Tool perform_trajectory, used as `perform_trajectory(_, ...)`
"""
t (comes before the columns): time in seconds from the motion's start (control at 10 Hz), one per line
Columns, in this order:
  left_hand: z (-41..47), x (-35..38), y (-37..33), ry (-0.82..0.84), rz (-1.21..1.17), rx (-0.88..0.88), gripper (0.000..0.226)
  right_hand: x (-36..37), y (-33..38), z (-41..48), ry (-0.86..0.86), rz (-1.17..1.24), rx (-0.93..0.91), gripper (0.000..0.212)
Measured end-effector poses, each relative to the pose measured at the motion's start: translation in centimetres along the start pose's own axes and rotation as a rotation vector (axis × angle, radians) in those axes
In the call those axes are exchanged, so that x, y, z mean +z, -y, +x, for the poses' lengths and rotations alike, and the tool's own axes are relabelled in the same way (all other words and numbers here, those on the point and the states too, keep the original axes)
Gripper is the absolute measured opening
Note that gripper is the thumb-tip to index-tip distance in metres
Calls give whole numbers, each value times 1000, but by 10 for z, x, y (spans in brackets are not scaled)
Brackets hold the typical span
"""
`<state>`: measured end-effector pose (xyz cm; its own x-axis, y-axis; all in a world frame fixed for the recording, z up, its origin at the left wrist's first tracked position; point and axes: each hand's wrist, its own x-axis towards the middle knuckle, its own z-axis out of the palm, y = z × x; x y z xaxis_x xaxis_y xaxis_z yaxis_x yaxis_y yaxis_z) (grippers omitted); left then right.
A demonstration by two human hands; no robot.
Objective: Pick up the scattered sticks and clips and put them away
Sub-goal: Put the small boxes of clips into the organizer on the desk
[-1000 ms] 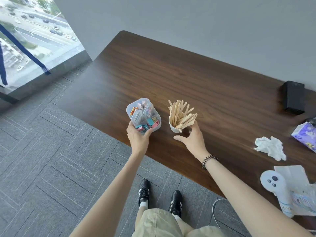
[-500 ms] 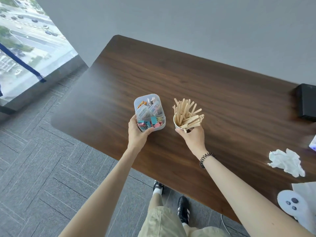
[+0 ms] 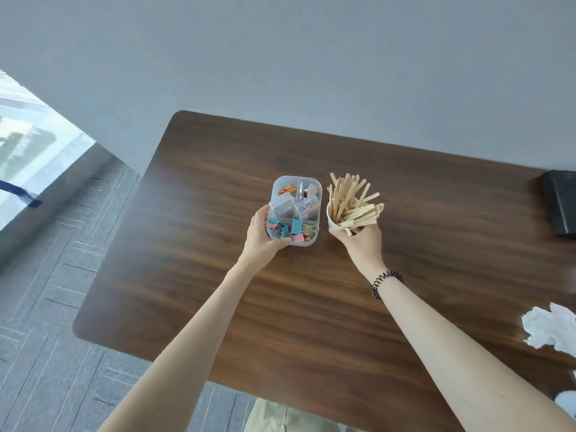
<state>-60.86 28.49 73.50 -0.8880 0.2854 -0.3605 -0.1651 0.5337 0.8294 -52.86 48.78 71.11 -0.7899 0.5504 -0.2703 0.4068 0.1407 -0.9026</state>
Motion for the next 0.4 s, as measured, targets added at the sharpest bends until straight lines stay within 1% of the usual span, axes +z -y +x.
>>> perform_trajectory(0.1, 16, -6, -4, 60, 18, 6, 76, 1, 4, 4, -14, 4, 9, 45)
perform_trajectory(0.2, 22, -10, -10, 85, 72, 6, 77, -1, 11, -2, -8, -13, -1, 45)
perform_trajectory(0.3, 19, -13, -10, 71, 165, -4, 78, -4, 11, -9, 12, -78, -10, 53)
perform_trajectory(0.4, 0, -15, -5, 37, 381, -60, 78, -10, 8, -27, 41, -153, 24, 67)
